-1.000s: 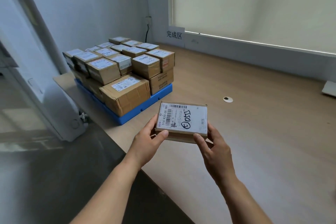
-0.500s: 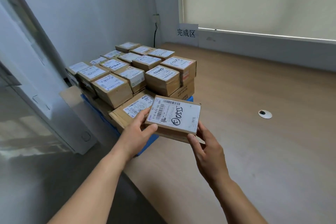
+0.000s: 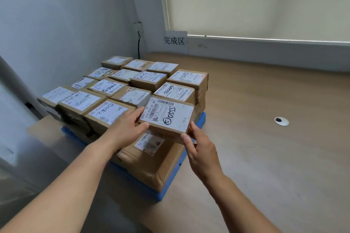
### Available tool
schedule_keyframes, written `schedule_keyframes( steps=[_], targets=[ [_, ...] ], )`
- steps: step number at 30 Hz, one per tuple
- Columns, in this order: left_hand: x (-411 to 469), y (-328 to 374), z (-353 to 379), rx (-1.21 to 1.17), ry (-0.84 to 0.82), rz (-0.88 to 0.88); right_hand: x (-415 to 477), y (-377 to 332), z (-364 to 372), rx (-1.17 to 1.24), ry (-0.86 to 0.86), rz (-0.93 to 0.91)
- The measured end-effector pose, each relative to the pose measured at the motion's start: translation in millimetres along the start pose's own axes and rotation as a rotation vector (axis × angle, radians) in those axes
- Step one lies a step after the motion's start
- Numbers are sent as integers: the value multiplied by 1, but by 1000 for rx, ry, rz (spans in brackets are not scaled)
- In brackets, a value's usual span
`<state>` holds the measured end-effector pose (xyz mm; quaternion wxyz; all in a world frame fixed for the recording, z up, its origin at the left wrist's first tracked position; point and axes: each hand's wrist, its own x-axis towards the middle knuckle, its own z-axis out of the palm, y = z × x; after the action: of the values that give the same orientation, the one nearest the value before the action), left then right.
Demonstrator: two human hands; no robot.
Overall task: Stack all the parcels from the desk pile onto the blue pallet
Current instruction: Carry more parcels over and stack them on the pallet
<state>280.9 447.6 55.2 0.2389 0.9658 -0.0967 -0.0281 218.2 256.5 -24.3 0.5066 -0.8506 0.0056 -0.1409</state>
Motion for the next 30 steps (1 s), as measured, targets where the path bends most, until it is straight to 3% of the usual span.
schedule_keyframes(
  steps=[8,15,24,30],
  targets=[
    [70,-48,-20,351,-65,184,31,-17,51,-47,94,108],
    [91,-67,-14,364,-82,318,41,-14,65,-101,193,154],
    [96,-65,-13,525,-32,385,48,-9,71,-160,165,233],
    [93,-65,-15,378,40,409,48,-18,59,-271,182,213]
  ],
)
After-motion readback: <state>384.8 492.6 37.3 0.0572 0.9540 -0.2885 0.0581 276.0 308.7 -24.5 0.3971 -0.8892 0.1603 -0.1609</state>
